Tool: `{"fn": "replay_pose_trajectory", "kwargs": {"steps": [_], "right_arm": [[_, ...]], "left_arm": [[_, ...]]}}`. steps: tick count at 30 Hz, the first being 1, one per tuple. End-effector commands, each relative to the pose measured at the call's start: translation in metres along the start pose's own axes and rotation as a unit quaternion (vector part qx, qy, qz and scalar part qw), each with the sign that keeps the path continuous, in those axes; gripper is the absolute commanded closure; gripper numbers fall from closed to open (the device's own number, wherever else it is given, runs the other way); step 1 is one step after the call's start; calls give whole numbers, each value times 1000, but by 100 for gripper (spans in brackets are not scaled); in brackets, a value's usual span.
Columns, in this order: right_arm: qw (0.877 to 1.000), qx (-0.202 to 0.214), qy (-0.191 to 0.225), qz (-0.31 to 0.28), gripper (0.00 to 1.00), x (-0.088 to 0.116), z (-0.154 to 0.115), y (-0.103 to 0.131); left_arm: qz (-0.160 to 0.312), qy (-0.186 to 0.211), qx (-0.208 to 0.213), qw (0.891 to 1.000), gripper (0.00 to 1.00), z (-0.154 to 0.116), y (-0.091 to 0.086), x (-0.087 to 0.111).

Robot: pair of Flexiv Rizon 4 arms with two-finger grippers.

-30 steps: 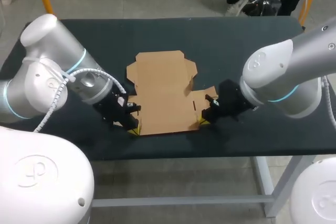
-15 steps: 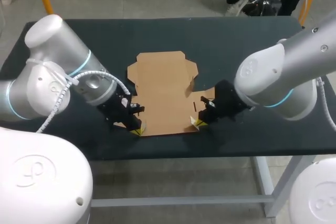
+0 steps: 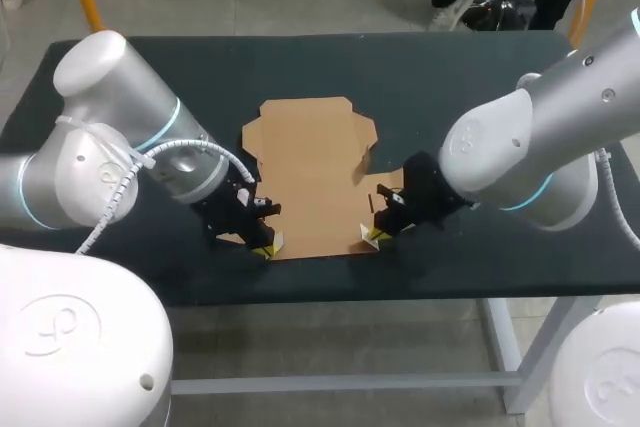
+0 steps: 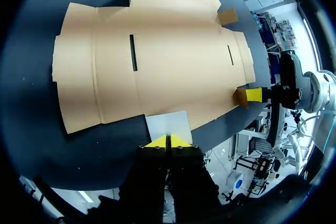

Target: Assemble the packaging by folding the flat box into shape, placing the metal phone stand inside, and closing the box properly

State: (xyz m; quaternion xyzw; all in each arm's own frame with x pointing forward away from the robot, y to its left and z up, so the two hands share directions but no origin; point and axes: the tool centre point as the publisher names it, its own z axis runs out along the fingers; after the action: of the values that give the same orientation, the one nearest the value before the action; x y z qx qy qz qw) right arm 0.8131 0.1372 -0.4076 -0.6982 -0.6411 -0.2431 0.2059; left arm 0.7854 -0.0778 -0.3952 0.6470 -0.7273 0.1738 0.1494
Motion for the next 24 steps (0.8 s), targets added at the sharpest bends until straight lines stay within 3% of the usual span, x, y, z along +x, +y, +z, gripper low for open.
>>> {"fn": "replay_pose_trajectory", "kwargs": {"steps": [1, 24], "right_arm": [[1000, -4, -13, -1, 100, 5, 4, -2], [999, -14, -42, -8, 100, 2, 17, -6]], "left_arm": [[-2, -11, 8, 1000, 100, 4, 0, 7], [-26, -51, 57, 997, 100, 26, -2, 9]]}}
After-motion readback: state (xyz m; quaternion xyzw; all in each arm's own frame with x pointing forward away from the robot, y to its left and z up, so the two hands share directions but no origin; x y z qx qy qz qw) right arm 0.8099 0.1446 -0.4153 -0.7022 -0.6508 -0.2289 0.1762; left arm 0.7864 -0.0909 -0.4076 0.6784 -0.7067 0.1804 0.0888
